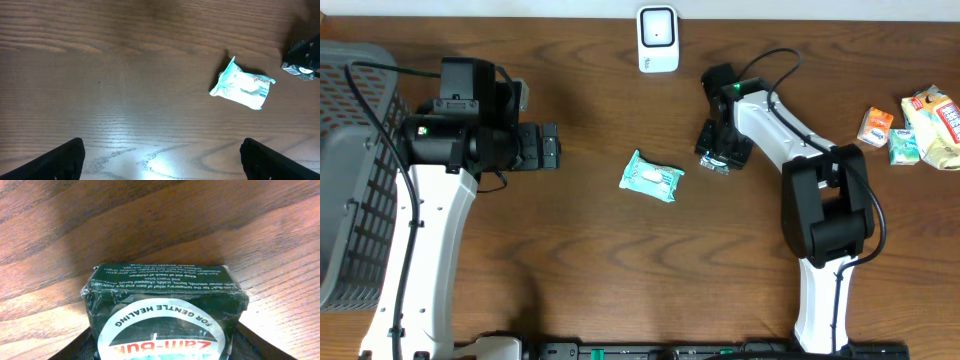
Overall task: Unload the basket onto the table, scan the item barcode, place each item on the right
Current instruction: 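Lower the Zam-Buk tin onto the table and open the right gripper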
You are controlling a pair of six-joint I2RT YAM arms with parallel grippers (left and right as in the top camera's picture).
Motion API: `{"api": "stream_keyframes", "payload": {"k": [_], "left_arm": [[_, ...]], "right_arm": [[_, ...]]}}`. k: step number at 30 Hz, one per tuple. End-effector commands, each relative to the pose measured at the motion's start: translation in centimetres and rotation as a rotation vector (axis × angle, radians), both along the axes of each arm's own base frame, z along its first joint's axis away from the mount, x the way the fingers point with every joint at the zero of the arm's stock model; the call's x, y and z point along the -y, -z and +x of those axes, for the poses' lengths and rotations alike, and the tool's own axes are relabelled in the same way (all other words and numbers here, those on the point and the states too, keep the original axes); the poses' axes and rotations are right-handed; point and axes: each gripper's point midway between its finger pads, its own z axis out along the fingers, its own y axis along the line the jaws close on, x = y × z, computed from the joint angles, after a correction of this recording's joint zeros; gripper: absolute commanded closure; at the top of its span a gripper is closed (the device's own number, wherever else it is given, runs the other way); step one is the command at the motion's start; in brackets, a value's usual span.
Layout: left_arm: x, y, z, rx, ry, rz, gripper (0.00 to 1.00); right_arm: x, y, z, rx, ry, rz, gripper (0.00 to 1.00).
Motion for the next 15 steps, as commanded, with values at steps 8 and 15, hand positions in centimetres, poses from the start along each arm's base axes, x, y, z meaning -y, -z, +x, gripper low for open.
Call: {"api": "stream_keyframes", "payload": {"k": [8,15], "left_arm": [[-0.1,0.3,-0.2,-0.011,0.001,0.010,0.03],[-0.1,0.3,-0.2,-0.011,0.001,0.010,0.02]], "right_arm": [[-4.9,-1.7,-1.2,-0.100,-0.096,0.479,0.43],[-6.3,-5.5,-0.8,-0.098,-0.108,0.827,0.43]]}}
